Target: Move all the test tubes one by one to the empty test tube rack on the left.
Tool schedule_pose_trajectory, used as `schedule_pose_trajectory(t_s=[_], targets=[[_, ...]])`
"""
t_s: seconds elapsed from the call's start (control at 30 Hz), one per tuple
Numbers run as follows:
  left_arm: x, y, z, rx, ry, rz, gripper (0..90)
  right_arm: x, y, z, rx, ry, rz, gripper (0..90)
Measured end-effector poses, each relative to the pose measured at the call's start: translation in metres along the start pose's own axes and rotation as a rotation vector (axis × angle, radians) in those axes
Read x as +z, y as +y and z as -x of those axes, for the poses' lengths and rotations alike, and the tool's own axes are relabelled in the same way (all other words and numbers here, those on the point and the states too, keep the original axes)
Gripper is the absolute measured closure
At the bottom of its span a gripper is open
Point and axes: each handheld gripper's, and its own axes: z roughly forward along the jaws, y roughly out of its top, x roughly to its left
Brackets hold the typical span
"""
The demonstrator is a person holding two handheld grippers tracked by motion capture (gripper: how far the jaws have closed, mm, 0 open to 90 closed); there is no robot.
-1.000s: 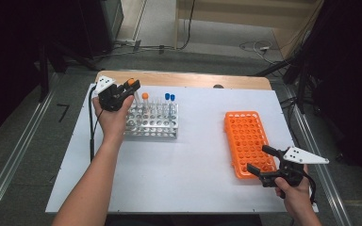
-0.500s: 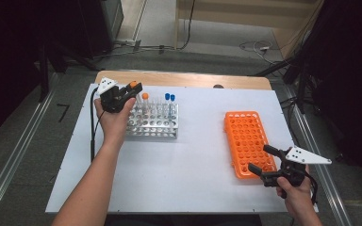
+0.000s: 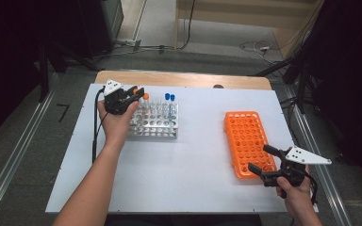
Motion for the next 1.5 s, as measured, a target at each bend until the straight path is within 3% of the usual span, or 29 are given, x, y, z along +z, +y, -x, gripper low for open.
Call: schedule_pose_trajectory(t_s=[0.17,0.3,0.43,0.53,0.63,0.9,1.4,1.5], targets=[[-0.004,0.001,-0.001,0.001,0.016,-0.015,59.6,-0.001,0.000,0.000,0.004,-0.001,0.005,1.2],[-0.008,0.003,0.001,-0.006,0.016,-0.033,42.2,-0.001,0.000,0.001,0.001,-0.002,0.008,1.3],[-0.018,0.002,0.005,-0.025,-0.016,-0.029,25.1,-0.001,0.000,0.001,0.004,-0.002,0.005,1.3],[-0.025,0.000,0.008,-0.015,-0.036,-0.047,10.1,-0.001,0.000,0.002,0.004,-0.005,0.007,1.3],[-0.035,-0.004,0.013,0.000,-0.055,-0.048,1.8,0.000,0.000,0.003,0.004,-0.008,0.003,1.3],[-0.065,-0.018,0.026,0.042,-0.137,-0.025,0.0,0.000,-0.001,0.004,0.007,-0.016,0.002,1.3],[-0.138,-0.055,0.052,0.133,-0.145,0.017,0.0,0.000,-0.007,0.013,0.014,-0.041,-0.008,1.3],[-0.152,-0.064,0.057,0.148,-0.164,0.014,0.0,0.000,-0.008,0.015,0.015,-0.050,-0.013,1.2]])
